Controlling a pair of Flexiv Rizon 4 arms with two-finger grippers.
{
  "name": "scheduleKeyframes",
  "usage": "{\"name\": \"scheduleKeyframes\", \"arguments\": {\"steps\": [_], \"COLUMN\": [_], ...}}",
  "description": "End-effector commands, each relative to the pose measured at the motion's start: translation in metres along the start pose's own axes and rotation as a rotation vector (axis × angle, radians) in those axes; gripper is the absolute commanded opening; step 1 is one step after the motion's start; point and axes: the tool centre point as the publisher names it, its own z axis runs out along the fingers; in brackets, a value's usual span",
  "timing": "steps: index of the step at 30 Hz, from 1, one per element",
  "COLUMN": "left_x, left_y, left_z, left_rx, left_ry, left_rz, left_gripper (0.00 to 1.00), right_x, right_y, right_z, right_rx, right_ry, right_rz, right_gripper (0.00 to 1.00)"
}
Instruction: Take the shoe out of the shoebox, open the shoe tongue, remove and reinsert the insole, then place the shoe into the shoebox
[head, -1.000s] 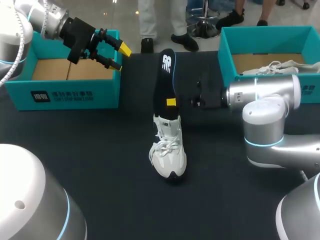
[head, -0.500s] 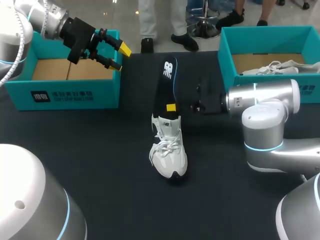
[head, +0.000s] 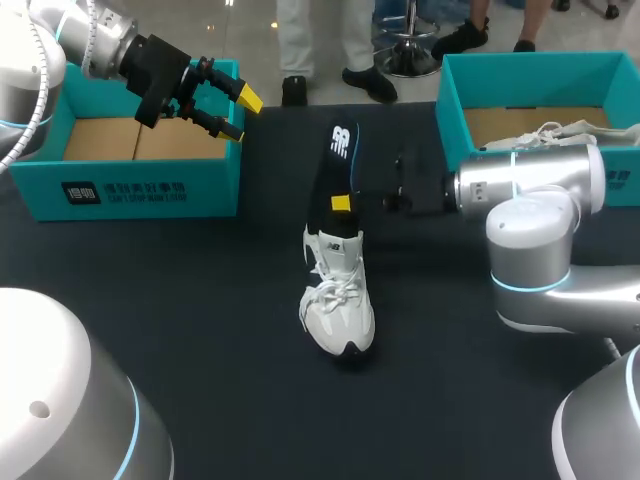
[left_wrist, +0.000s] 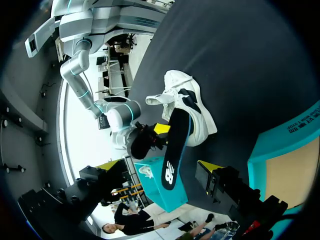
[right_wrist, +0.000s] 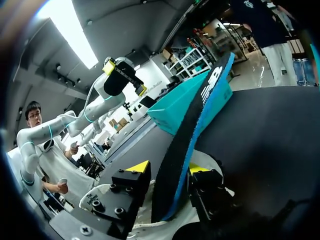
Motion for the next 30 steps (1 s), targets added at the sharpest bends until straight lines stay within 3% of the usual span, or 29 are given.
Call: {"name": "scheduleKeyframes", "arguments": {"steps": [1, 3, 17, 30], "left_x": [0.0, 0.0, 0.0, 0.0], "left_y": [0.0, 0.0, 0.0, 0.0], "left_z": [0.0, 0.0, 0.0, 0.0], "left_rx": [0.001, 0.001, 0.001, 0.001], "left_ry": [0.003, 0.003, 0.003, 0.003], "left_rz": [0.001, 0.001, 0.001, 0.001], "left_gripper": [1.0, 1.0, 1.0, 1.0], "right_x": [-0.004, -0.005, -0.005, 0.002], "right_y": [0.011, 0.011, -0.006, -0.024], "right_z": [0.0, 0.0, 0.001, 0.003], "right_rx": [0.063, 0.082, 0.171, 0.168], "right_ry": [0.0, 0.001, 0.004, -0.003], "right_rz": [-0.004, -0.004, -0.017, 0.013], "right_gripper": [0.21, 0.0, 0.0, 0.0]}}
